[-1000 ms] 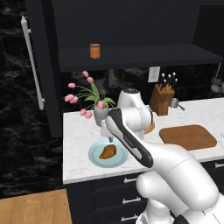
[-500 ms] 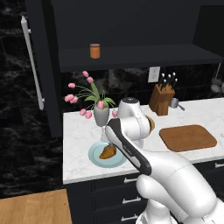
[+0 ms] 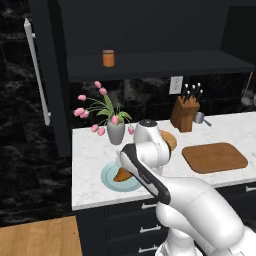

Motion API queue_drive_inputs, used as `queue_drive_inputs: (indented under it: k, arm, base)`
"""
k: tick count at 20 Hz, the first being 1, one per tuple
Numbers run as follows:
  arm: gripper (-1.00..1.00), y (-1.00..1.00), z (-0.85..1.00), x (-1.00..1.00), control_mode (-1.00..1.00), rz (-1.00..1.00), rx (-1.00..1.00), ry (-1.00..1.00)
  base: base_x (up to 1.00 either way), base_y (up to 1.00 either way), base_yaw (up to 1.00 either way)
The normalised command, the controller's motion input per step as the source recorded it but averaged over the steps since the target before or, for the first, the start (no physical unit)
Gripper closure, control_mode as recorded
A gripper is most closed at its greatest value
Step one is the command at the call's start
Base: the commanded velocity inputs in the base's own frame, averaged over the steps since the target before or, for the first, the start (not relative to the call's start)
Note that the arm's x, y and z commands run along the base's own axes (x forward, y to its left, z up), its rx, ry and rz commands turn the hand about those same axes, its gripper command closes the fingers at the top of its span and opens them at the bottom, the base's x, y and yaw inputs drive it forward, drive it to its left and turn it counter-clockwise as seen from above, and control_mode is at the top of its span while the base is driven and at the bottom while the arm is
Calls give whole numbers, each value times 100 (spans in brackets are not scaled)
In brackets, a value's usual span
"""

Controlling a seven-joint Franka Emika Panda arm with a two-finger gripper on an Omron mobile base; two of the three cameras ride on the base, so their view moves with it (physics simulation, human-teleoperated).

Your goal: From the different types of pastries on the counter, select a croissant and place it on the cutting board. Then retrieve a jar of jam from the cabinet and place it alongside the croissant on the cutting board.

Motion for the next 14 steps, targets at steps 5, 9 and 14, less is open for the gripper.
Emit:
queue_drive_inputs:
  k: [5, 9, 14]
  arm:
    - [-100, 9, -1, 31, -100, -6, 0, 1]
    - [-100, 21, -7, 29, -100, -4, 0, 7]
    - [-100, 20, -12, 27, -100, -4, 0, 7]
  base:
    - [0, 0, 0]
    - [0, 0, 0]
    - [0, 0, 0]
